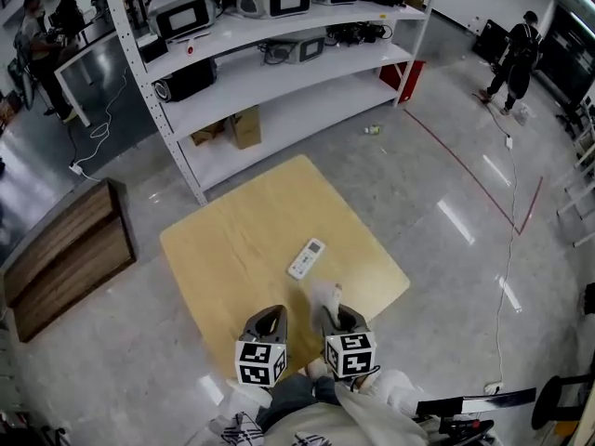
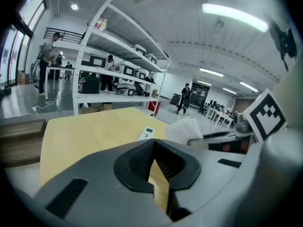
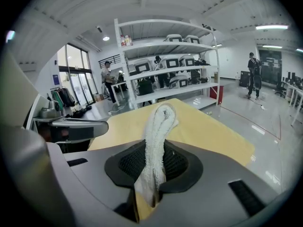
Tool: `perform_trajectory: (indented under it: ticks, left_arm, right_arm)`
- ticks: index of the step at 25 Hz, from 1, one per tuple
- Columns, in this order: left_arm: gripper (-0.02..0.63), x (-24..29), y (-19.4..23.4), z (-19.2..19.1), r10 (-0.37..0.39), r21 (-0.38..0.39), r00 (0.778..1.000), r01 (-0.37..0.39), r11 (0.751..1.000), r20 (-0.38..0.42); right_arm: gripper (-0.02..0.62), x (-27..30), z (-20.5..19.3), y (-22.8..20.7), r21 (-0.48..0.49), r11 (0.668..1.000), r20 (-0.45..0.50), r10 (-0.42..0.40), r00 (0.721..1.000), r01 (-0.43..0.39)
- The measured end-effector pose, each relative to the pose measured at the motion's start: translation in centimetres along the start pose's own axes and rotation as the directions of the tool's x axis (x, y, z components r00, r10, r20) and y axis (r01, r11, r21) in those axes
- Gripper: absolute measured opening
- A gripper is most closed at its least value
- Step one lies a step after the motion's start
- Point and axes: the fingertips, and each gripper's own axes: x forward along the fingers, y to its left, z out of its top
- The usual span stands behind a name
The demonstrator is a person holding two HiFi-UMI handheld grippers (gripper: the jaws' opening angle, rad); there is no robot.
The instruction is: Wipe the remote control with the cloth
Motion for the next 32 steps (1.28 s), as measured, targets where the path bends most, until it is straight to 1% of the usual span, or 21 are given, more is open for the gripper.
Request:
perform_trajectory:
  ticks: [3,6,11,14,20,23,27,30,32]
  left_arm:
    - [0.003,-1.4,-0.4,-0.5,-0.01,0.009,1.0,0.01,1.0,0.014]
    - [0.003,-2.4,-0.7,0.3,-0.001,0.026,0.999,-0.001,1.0,0.048]
    - [0.003,-4.7,-3.4,1.4,0.0,0.034,0.995,-0.003,0.999,0.1]
    - [0.003,-6.1,-5.2,0.8,0.024,0.029,0.993,-0.028,0.999,0.112]
    - [0.003,-9.5,-9.6,-2.0,0.088,-0.008,0.988,-0.088,0.996,0.127]
    - [0.002,-11.1,-11.5,-2.3,0.116,-0.023,0.983,-0.114,0.993,0.139]
    - [0.002,-13.2,-12.9,-1.7,0.121,0.012,0.979,-0.125,0.992,0.165]
    - [0.002,-14.4,-13.1,-1.3,0.119,0.017,0.976,-0.124,0.992,0.185]
    - [0.002,-15.2,-13.1,-1.7,0.111,0.02,0.977,-0.116,0.993,0.18]
  right_arm:
    - [0.089,-1.2,-0.6,0.7,0.001,1.0,0.024,0.004,1.0,-0.005]
    - [0.089,-2.5,-0.1,1.0,-0.011,1.0,0.057,0.004,0.998,-0.004]
    - [0.089,-5.1,-0.4,0.9,-0.019,1.0,0.079,0.016,0.997,-0.015]
    - [0.089,-7.1,-1.1,0.9,-0.019,0.999,0.096,0.028,0.995,-0.026]
    - [0.089,-12.0,-4.1,0.8,-0.022,0.998,0.096,0.066,0.993,-0.064]
    - [0.089,-13.9,-4.7,0.9,-0.035,0.996,0.103,0.08,0.991,-0.077]
    - [0.089,-15.9,-4.4,2.4,-0.039,0.994,0.139,0.109,0.984,-0.105]
    - [0.089,-16.6,-4.1,3.5,-0.05,0.993,0.154,0.115,0.981,-0.109]
    - [0.089,-16.9,-4.4,4.3,-0.041,0.993,0.151,0.114,0.982,-0.109]
